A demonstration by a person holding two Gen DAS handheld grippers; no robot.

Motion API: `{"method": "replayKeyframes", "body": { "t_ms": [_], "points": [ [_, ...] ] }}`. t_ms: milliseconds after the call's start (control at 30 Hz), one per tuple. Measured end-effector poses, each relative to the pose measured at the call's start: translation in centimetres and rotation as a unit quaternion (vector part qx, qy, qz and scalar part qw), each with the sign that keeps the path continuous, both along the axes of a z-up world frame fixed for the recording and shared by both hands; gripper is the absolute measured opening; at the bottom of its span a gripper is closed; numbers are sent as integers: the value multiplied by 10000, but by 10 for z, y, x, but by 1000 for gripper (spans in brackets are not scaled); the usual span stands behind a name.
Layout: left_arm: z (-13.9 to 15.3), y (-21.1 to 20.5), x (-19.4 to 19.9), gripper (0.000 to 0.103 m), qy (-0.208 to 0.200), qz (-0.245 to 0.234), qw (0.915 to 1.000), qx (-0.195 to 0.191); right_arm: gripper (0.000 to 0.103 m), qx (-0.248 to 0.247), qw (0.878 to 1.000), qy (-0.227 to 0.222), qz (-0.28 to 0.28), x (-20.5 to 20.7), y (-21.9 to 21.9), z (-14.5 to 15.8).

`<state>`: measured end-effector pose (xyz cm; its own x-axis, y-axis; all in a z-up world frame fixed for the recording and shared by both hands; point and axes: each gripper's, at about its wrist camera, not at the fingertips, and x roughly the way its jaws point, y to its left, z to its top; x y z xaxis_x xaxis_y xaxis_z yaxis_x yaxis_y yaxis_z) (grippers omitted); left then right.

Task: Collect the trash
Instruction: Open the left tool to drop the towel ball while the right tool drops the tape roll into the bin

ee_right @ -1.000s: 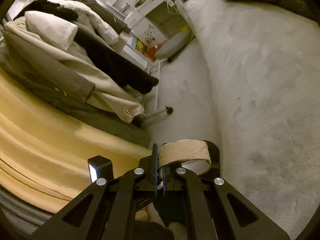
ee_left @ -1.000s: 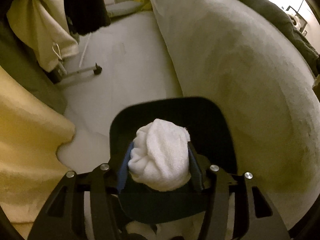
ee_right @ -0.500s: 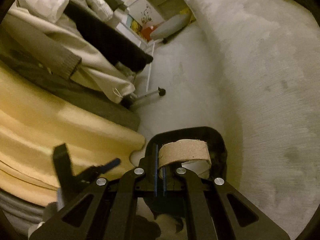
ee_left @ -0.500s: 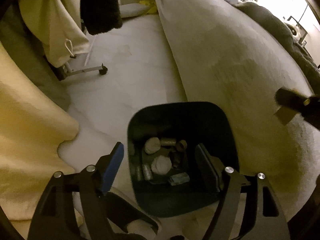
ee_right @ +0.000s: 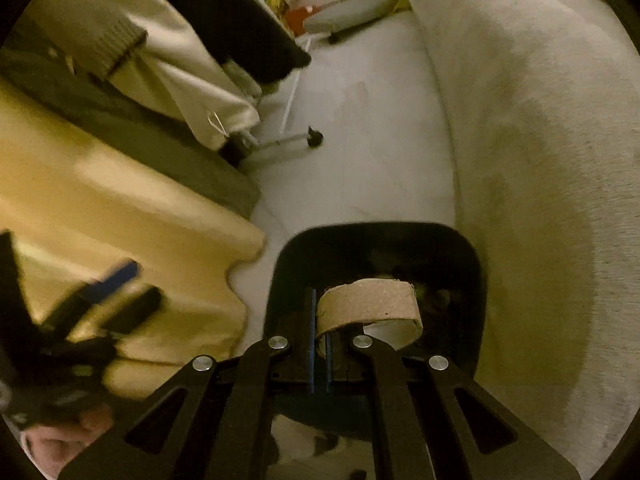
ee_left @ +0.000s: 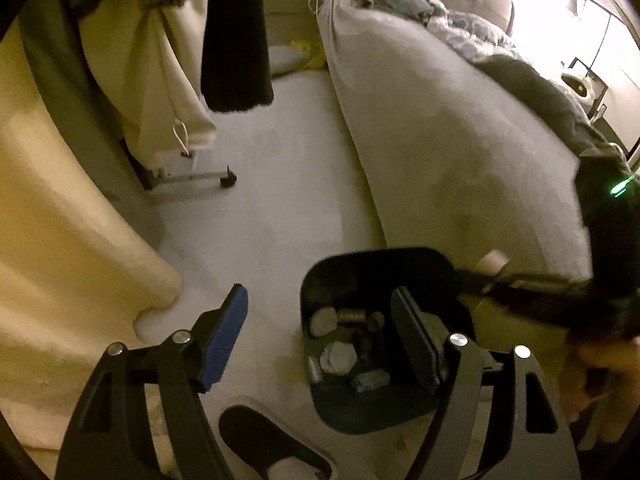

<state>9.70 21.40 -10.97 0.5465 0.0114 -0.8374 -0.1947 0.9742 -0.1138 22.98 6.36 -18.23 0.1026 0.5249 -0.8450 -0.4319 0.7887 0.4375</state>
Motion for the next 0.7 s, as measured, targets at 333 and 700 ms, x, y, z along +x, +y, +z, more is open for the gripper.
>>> {"method": "replayKeyframes", "body": {
  "t_ms": [333,700],
  "points": [
    [26,13,-11,77,-398,0,9992,77,5,-1101,9926,158,489,-12,30,-47],
    [53,11,-8,79,-851,-30,9964,38,77,-1572,9848,225,705,-27,37,-67]
  ]
}}
